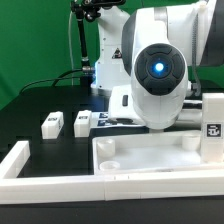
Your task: Assemble desk
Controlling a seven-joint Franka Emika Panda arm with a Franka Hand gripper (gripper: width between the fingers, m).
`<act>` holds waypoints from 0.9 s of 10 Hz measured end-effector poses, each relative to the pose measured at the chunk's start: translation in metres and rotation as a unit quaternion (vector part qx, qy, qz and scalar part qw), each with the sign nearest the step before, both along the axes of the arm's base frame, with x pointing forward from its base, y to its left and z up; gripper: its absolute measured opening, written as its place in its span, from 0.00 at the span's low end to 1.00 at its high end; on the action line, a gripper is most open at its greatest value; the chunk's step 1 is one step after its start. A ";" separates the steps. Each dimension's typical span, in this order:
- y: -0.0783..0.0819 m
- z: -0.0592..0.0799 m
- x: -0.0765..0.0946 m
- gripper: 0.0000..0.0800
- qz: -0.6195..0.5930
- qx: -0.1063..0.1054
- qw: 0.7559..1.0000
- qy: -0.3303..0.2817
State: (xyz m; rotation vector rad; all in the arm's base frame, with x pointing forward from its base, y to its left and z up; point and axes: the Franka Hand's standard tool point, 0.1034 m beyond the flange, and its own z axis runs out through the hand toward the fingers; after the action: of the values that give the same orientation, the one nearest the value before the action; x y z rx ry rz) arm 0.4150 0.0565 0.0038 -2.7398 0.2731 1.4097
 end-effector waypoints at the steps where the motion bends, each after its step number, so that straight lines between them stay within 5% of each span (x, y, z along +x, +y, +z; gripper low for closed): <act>1: 0.000 0.000 0.000 0.36 0.000 0.000 1.000 0.000; 5: -0.002 0.001 0.001 0.36 -0.001 0.000 1.000 -0.001; 9: -0.049 0.094 0.039 0.36 -0.058 0.026 0.998 -0.006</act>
Offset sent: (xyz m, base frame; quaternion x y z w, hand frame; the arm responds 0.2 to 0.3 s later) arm 0.0000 0.0000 0.0000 0.0000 0.0000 0.0000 1.0000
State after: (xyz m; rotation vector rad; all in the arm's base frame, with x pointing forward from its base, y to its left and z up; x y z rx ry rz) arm 0.4544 0.0071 0.0981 -2.6429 0.3815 1.3508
